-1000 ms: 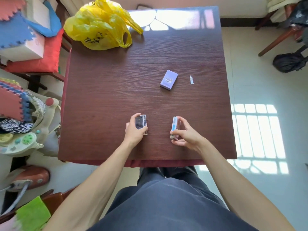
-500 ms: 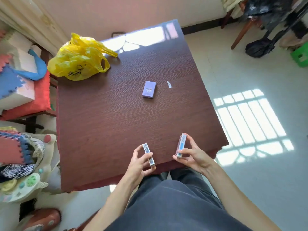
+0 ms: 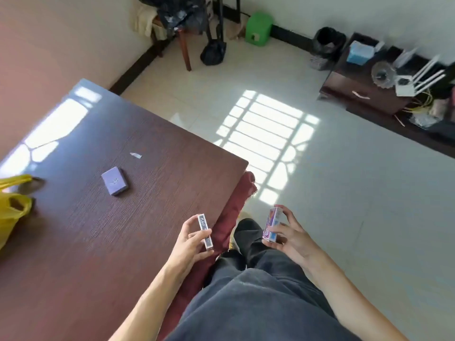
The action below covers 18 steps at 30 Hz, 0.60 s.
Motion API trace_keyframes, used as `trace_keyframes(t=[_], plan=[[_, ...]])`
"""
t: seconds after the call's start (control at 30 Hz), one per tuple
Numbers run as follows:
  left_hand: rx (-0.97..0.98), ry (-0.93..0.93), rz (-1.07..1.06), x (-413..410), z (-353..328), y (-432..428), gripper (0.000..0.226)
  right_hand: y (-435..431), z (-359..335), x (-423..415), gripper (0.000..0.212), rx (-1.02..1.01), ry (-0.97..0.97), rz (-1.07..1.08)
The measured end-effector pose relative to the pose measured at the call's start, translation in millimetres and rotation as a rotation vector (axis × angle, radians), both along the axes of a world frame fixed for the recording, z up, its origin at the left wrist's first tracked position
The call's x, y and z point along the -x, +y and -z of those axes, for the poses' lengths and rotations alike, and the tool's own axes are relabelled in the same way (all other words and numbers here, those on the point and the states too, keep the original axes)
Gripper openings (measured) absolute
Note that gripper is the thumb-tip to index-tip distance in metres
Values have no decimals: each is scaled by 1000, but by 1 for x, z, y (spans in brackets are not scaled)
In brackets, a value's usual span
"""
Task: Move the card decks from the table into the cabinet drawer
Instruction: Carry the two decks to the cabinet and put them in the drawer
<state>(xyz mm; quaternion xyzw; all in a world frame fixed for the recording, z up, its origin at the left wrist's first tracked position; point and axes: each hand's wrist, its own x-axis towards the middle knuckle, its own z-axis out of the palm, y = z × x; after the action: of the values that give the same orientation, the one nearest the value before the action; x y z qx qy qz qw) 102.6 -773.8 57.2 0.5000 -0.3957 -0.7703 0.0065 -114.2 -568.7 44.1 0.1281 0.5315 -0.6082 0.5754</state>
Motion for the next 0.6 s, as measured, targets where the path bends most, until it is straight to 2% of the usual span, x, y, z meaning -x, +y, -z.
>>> trace_keyframes(t=[0.17,0.3,0.43,0.6], plan=[[15,-17,309,63,-8,27,43,78,-4,-5,56,-137,-13,314],[30,-30,522,123,-13,58,51,129,-5,0,43,-237,28,475],[80,-43,672,186,-16,94,62,170,-2,23,35,-322,81,529],[113,-68,748,267,-21,155,58,232,0,71,36,-329,109,509]])
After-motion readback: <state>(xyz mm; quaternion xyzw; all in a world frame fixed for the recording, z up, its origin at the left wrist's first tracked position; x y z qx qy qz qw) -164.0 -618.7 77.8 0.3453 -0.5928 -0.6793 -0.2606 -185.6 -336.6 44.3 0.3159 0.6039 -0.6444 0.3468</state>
